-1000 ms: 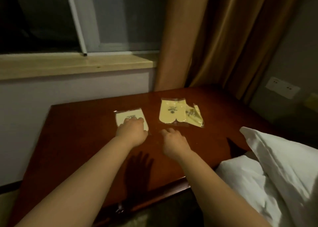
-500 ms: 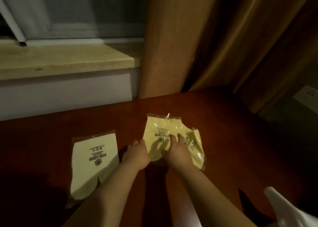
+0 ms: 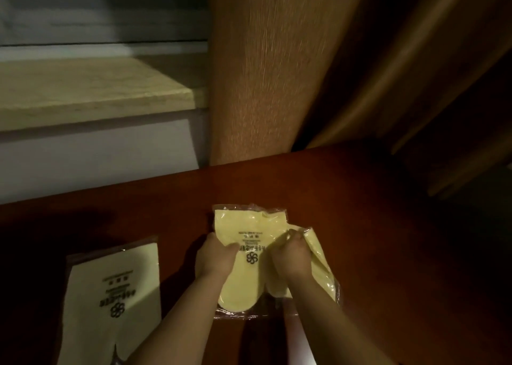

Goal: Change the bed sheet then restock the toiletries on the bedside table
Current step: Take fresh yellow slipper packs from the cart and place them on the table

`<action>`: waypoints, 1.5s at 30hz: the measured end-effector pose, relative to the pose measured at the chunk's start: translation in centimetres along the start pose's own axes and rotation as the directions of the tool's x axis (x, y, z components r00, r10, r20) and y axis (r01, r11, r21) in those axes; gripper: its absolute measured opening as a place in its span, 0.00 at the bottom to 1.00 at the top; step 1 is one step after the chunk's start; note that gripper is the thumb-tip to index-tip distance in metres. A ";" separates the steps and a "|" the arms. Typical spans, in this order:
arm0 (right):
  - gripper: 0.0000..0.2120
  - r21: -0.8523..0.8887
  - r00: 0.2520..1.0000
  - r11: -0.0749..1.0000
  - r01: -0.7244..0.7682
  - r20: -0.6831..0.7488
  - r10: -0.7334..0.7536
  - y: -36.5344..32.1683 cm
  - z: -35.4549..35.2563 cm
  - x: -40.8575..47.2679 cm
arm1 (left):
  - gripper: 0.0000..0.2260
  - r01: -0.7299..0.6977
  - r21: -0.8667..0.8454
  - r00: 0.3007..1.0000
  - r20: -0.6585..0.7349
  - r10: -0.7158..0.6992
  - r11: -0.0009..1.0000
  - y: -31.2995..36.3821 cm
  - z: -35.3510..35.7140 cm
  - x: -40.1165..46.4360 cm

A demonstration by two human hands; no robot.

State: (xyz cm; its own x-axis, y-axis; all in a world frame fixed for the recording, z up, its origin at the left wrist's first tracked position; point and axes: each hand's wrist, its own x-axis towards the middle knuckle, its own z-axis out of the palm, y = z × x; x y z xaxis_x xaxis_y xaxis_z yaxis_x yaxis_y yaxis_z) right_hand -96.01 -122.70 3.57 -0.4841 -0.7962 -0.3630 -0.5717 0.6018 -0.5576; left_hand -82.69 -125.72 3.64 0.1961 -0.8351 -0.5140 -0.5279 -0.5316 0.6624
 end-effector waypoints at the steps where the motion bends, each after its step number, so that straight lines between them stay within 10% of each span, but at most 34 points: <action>1: 0.22 0.003 1.000 1.000 0.000 0.003 0.000 0.1 0.0 0.2 | 0.06 -0.028 -0.044 1.000 0.005 0.028 0.999 0.0 -0.2 0.3; 5: 0.22 0.054 0.999 0.998 0.023 -0.029 -0.021 0.3 -0.2 0.4 | 0.03 -0.011 -0.394 1.000 0.010 0.017 0.919 0.0 -1.1 1.0; 11: 0.22 0.344 0.985 0.939 -0.010 -0.160 0.069 -0.6 -0.8 -1.4 | 0.11 0.181 -0.920 0.983 0.154 -0.105 0.347 0.3 -3.2 1.2; 14: 0.30 0.676 0.982 0.715 -0.179 0.081 0.170 -2.3 -1.1 -3.1 | 0.10 0.249 -0.945 0.968 0.239 -0.070 0.214 0.7 -3.4 0.0; 18: 0.27 0.845 0.939 0.409 -0.344 0.306 0.157 -4.2 -1.7 -3.3 | 0.15 0.331 -0.885 0.942 0.331 -0.056 0.329 0.6 -3.8 -1.4; 22: 0.18 0.652 0.957 0.716 -0.249 0.278 0.079 -4.0 -3.0 -2.2 | 0.26 0.010 -0.690 0.975 -0.152 -0.159 0.723 -0.4 -7.4 -0.8; 24: 0.12 0.579 0.951 0.787 -0.213 0.309 0.031 -4.1 -3.2 -2.0 | 0.33 -0.202 -0.342 0.936 -0.345 0.077 0.918 -0.5 -9.0 -0.7; 27: 0.15 0.427 0.882 0.902 -0.058 0.446 -0.154 -5.6 -2.4 -2.2 | 0.41 -0.359 -0.102 0.930 0.044 0.365 0.928 0.3 -10.0 -0.8; 31: 0.17 0.423 0.750 0.905 0.050 0.582 -0.314 -8.5 -1.1 -3.4 | 0.35 -0.178 -0.047 0.859 0.480 0.178 0.983 -1.1 -11.3 -1.4; 37: 0.06 0.548 0.891 0.827 -0.126 0.428 -0.149 -9.7 4.4 -2.7 | 0.05 -0.089 -0.226 0.982 0.143 0.123 0.970 -6.8 -16.8 -1.7; 41: 0.10 0.228 0.944 0.974 0.016 0.319 -0.090 -9.4 9.5 -5.6 | 0.08 0.051 -0.543 0.954 -0.221 -0.202 0.838 -11.7 -20.4 -2.3; 45: 0.15 0.233 0.930 0.966 0.112 0.319 -0.185 -11.2 13.3 -10.0 | 0.06 0.237 -0.367 0.919 -0.215 -0.330 0.899 -15.4 -21.6 -2.2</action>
State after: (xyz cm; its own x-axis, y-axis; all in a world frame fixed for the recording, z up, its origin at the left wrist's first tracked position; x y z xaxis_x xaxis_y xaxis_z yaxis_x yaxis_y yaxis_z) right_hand -75.95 -122.29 3.58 -0.1332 -0.8712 -0.4725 -0.4525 0.4776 -0.7531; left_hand -57.10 -118.76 6.33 0.5322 -0.6226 -0.5737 -0.1247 -0.7279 0.6743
